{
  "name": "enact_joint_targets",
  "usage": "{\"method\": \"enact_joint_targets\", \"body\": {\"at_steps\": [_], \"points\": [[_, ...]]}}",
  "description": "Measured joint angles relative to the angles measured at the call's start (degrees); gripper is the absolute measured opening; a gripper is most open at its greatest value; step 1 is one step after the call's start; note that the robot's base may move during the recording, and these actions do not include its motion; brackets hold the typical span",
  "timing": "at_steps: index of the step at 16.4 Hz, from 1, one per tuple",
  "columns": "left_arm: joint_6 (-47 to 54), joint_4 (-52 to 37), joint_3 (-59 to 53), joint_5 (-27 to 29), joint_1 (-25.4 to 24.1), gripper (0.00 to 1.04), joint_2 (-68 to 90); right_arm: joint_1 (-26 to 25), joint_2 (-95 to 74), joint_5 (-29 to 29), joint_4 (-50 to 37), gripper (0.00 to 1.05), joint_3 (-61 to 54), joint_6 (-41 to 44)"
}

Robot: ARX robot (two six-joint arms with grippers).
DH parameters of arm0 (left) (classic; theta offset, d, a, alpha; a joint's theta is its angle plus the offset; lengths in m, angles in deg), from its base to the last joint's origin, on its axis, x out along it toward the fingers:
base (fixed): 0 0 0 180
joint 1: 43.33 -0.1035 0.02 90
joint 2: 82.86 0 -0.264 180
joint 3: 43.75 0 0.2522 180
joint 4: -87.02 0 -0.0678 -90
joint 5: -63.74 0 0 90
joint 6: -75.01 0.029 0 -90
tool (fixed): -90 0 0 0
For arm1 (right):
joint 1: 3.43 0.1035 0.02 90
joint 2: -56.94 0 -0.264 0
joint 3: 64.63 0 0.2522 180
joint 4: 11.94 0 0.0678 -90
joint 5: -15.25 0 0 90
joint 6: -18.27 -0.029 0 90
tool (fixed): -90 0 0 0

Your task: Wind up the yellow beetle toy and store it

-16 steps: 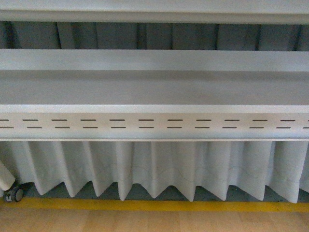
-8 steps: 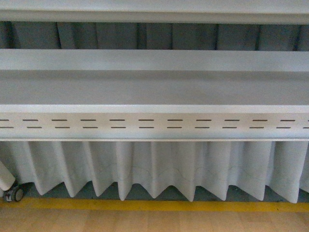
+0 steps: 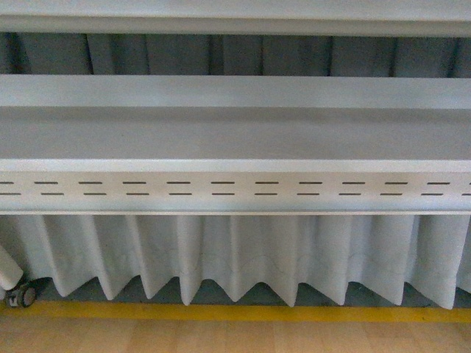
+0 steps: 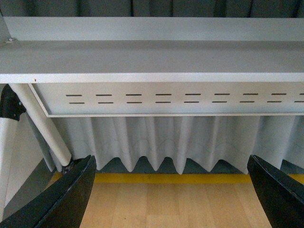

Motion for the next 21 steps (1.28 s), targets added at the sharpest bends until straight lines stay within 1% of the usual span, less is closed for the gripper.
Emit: {"method": "enact_joint_targets", "body": {"at_steps": [21], "points": [[0.0,-0.02,0.0,0.02,0.0,0.98,0.02,0.0,-0.02,-0.04,-0.13,0.98,0.0,0.0]]}}
